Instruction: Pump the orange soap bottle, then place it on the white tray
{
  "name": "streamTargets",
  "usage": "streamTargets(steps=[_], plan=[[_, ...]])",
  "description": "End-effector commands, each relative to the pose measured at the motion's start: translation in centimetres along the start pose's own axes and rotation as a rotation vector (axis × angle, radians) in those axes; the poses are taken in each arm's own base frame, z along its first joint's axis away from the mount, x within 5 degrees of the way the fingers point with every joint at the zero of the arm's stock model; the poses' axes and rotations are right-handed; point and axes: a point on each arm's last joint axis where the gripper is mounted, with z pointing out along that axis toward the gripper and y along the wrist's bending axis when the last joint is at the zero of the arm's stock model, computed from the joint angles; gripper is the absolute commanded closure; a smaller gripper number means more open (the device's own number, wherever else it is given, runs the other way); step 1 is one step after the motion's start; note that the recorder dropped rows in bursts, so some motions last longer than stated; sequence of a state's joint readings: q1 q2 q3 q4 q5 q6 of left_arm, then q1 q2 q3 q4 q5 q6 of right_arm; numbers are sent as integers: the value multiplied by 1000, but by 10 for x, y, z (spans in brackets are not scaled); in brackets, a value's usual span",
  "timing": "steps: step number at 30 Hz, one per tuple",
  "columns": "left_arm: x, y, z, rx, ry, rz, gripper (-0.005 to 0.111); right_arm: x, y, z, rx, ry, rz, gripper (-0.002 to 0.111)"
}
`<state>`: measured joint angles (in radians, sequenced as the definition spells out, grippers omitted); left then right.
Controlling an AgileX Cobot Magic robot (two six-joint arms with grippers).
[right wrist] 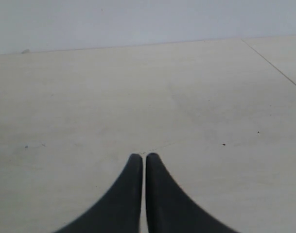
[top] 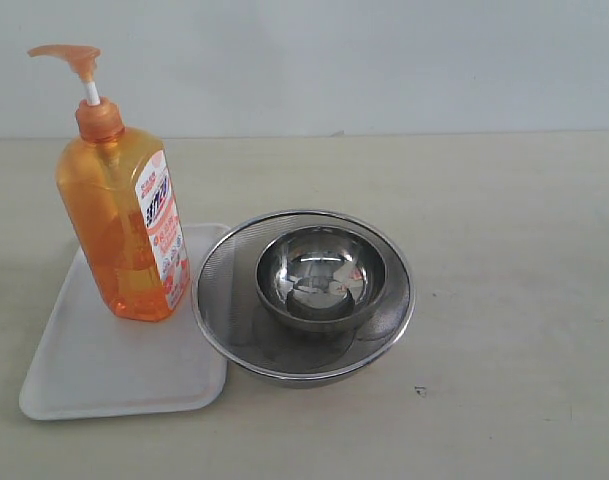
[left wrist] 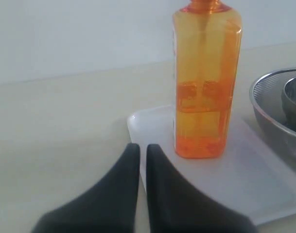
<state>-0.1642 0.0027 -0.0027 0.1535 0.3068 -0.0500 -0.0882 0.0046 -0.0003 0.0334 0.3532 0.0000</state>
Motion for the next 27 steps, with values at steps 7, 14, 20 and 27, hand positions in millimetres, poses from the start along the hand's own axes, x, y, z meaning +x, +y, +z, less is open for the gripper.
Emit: streamTargets(steps=[7, 14, 20, 27], plan=[[1, 0, 0, -2, 0, -11, 102, -1, 0, 0, 2, -16, -5, 108], [4, 0, 0, -4, 31, -27, 102, -1, 0, 0, 2, -16, -9, 108], [4, 3, 0, -37, 34, -19, 102, -1, 0, 0, 2, -16, -5, 108], [5, 6, 0, -73, 47, -28, 102, -1, 0, 0, 2, -16, -5, 108]])
